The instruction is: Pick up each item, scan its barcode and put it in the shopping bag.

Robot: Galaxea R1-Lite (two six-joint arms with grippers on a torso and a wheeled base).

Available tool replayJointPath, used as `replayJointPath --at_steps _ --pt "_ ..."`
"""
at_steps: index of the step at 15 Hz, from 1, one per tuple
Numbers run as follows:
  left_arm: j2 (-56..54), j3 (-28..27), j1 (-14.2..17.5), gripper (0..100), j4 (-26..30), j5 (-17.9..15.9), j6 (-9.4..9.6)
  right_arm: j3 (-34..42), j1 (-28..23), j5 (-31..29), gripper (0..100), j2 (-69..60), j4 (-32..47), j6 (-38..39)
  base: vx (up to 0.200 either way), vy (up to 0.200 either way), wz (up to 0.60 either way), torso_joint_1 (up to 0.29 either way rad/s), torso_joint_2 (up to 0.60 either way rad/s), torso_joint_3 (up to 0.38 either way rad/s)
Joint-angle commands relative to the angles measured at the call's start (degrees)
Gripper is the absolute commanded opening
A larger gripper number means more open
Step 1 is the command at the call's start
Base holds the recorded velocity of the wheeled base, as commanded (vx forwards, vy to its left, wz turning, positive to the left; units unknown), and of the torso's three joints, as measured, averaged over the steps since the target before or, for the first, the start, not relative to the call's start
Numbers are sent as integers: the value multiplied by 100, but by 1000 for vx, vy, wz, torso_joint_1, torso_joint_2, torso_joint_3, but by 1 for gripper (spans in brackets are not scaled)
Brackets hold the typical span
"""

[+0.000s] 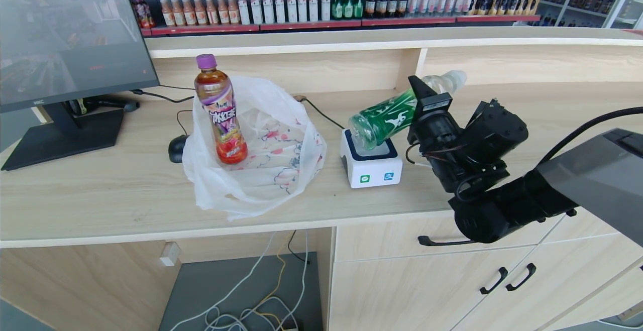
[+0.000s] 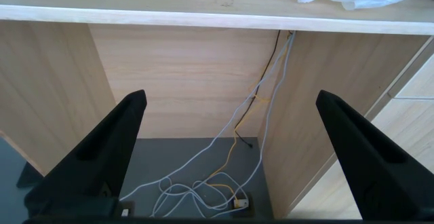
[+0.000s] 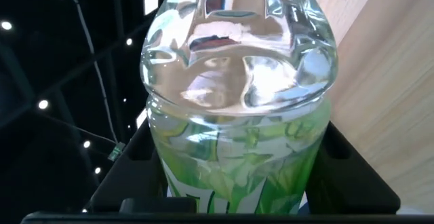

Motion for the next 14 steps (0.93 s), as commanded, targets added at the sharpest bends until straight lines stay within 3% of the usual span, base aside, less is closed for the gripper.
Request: replayJointPath --at_steps 1,5,10,14 --pt "-2 0 4 100 -1 6 -1 -67 16 1 0 -10 -41 -40 0 0 0 0 0 0" --pt "-2 0 4 100 -1 6 -1 -119 130 1 0 -335 -41 -480 0 0 0 0 0 0" --pt "-2 0 4 100 -1 6 -1 232 412 1 0 -1161 -50 -1921 0 0 0 0 0 0" --pt "-2 0 4 100 -1 6 -1 628 1150 80 0 -1811 -32 -3310 0 0 0 0 0 0"
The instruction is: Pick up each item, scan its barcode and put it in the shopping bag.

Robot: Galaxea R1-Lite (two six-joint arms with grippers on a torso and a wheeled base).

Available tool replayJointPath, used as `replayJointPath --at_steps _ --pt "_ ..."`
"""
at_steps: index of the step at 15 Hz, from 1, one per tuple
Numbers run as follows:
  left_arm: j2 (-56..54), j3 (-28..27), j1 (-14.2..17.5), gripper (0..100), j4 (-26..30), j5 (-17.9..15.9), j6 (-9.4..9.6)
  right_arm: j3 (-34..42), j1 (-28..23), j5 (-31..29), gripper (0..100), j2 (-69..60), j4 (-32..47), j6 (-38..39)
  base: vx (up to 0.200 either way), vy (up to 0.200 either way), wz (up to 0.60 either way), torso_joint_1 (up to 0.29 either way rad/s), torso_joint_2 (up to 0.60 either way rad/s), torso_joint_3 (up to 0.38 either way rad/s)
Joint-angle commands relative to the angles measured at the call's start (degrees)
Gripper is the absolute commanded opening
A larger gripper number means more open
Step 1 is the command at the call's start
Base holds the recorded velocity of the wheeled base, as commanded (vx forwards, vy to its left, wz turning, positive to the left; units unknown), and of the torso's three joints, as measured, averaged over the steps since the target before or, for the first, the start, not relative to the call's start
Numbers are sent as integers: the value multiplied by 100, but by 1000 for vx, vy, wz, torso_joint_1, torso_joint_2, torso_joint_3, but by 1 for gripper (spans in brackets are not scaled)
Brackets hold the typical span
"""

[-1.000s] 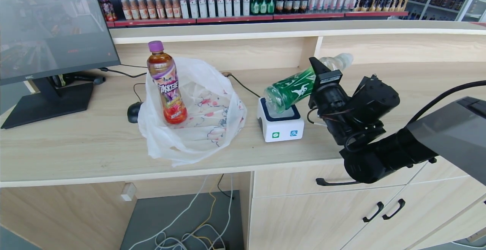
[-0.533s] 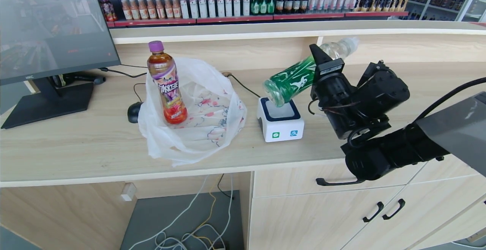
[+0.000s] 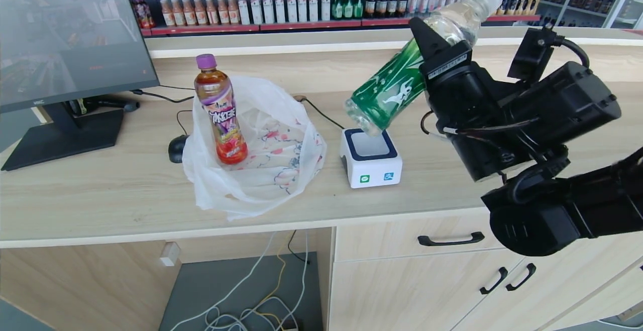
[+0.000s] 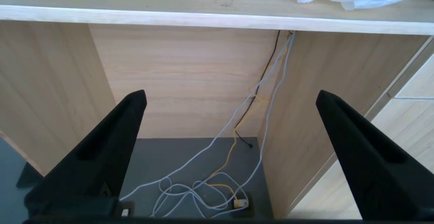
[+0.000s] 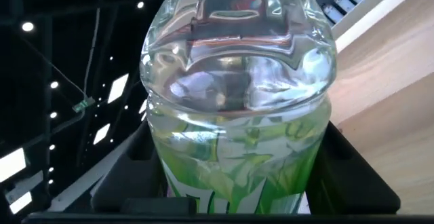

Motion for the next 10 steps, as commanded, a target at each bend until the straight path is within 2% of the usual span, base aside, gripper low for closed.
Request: replayJointPath --at_steps 1,2,5,10 --pt "-2 0 -1 100 1 0 -1 173 380 -12 0 -416 -12 -525 0 0 0 0 0 0" --pt "-2 0 -1 100 1 9 -1 322 477 23 0 -548 -12 -1184 0 0 0 0 0 0" --pt "-2 0 -1 100 1 0 -1 665 398 480 0 -732 -3 -2248 0 0 0 0 0 0" --pt "-2 0 -1 100 1 0 -1 1026 442 683 0 -794 41 -3636 0 0 0 0 0 0"
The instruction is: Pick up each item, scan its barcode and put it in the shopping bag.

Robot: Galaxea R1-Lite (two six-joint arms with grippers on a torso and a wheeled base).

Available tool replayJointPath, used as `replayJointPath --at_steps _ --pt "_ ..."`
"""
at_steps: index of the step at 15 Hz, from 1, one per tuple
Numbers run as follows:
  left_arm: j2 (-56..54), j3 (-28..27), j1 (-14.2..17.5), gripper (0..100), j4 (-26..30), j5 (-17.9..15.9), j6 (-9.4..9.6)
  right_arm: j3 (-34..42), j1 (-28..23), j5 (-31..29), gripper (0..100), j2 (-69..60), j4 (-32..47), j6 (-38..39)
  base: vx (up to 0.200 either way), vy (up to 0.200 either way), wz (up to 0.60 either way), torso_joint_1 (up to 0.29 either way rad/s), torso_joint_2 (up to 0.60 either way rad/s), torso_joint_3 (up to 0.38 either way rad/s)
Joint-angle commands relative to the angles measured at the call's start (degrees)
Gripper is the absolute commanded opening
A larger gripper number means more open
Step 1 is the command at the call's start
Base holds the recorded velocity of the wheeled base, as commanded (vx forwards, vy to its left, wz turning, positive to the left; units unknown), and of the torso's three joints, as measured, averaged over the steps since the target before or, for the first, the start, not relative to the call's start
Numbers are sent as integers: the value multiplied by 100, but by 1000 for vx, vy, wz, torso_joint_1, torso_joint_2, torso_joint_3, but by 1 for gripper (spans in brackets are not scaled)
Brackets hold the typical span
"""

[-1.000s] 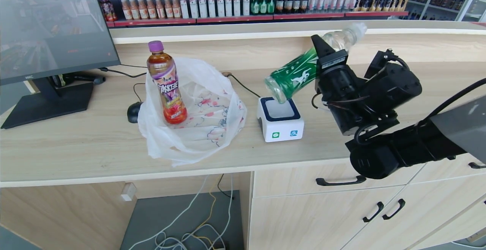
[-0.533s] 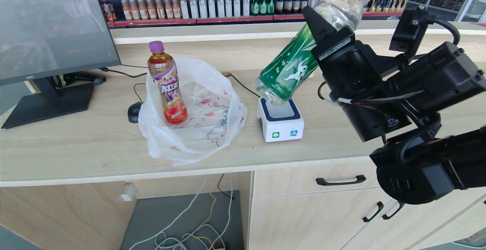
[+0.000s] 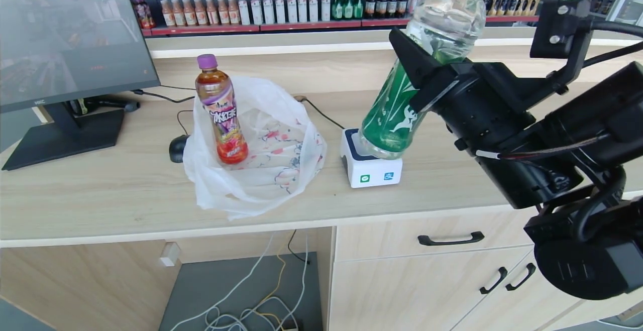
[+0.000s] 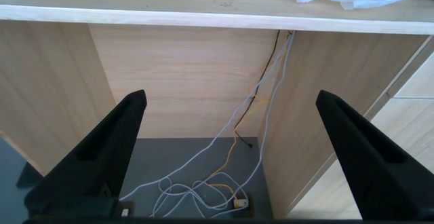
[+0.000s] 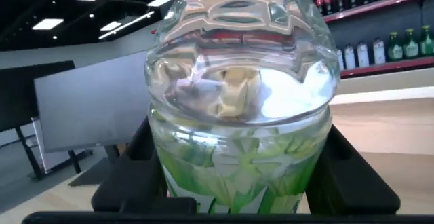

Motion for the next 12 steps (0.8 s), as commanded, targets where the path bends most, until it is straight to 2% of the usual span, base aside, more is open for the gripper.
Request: replayJointPath --at_steps 1,7,12 --pt "-2 0 1 100 -1 0 -1 350 84 10 0 -53 -9 -323 0 0 0 0 0 0" --pt "-2 0 -7 100 -1 9 17 1246 84 -52 0 -141 -343 -543 0 0 0 0 0 0" --pt "-2 0 1 100 -1 9 8 1431 -22 -52 0 -334 -343 -499 0 0 0 0 0 0"
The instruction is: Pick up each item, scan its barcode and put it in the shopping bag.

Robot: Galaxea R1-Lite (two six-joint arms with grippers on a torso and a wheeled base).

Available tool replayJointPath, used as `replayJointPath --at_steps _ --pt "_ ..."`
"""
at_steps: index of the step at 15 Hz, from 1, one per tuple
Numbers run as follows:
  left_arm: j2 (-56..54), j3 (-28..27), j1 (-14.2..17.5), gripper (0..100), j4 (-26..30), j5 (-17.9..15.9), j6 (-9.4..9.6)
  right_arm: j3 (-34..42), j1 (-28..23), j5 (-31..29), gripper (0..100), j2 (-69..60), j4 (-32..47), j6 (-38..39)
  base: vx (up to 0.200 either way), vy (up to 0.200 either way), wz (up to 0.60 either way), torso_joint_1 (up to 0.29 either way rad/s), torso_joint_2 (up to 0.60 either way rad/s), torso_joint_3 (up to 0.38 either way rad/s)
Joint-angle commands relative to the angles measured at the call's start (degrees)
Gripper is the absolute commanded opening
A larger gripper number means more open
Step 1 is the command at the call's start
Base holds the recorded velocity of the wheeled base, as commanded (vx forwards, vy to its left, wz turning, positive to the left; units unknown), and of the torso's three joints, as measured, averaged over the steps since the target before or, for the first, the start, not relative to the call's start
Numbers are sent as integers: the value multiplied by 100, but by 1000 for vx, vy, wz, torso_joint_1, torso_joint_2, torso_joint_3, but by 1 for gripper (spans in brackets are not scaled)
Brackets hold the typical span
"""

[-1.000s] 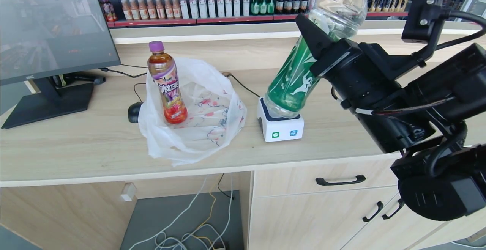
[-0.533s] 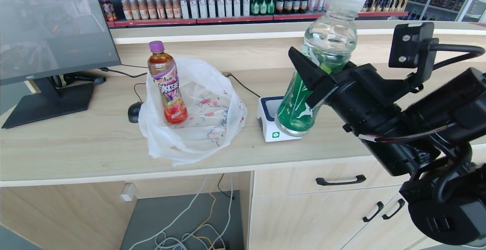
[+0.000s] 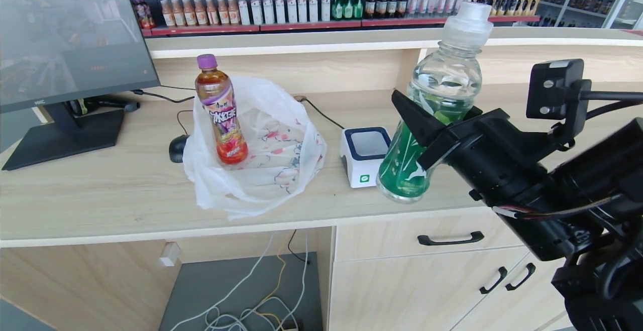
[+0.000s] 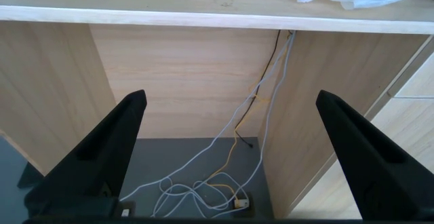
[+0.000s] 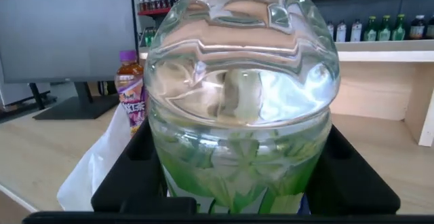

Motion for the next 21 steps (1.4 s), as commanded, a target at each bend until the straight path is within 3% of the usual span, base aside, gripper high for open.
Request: replayJointPath --at_steps 1,15,21 --pt "-2 0 4 100 -4 6 -3 38 -64 -4 0 -36 -3 3 0 200 0 7 7 7" --pt "-2 0 4 100 -4 6 -20 -243 -47 -74 0 -71 -3 162 0 200 0 2 4 2" --pt "-2 0 4 100 -4 -2 -12 -419 -38 -66 0 -36 -3 100 0 0 0 0 0 0"
